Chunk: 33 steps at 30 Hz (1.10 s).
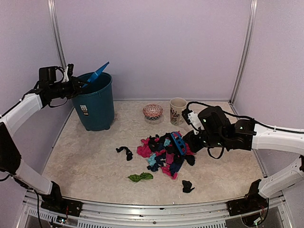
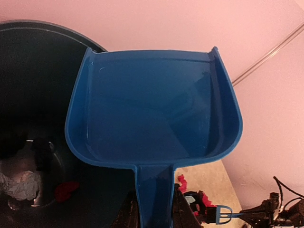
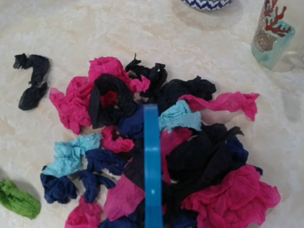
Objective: Sweep away the paper scraps from the table
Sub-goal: Dump the paper scraps in the dustpan into the trash bin, then sweep the paper scraps at the center of the board.
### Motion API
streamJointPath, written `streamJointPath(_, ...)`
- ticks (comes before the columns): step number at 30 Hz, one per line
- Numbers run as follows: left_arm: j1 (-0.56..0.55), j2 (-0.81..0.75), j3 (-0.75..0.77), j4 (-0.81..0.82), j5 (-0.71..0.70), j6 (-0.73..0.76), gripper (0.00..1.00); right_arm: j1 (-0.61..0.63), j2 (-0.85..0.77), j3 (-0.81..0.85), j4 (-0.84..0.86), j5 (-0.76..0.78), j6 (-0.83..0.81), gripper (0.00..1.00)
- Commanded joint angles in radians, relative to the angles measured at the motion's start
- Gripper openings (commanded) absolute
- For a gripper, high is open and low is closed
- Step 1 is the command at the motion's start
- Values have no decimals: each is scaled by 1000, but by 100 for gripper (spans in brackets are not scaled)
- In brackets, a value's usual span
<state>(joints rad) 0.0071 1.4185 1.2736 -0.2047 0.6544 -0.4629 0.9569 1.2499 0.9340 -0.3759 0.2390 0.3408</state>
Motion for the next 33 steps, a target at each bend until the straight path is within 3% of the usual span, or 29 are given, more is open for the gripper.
streamJointPath(1,25,-58,-40,239,189,-191,0,-11,11,28,0,-13,19,0)
streamJointPath(5,29,-74,-37,257,221,-238,0,-11,14,32,4,-14,23,0)
streamJointPath(12,7,-131,13,38,158,-95,0,-11,6,43,17,-48,22,0)
streamJointPath(22,-212,-263,52,-290,-156,184,0,68,76,103,163,-196,69,0)
streamJointPath(33,-407,-433,-97,-304,-447,285,0,99,327,195,524,-349,292,0)
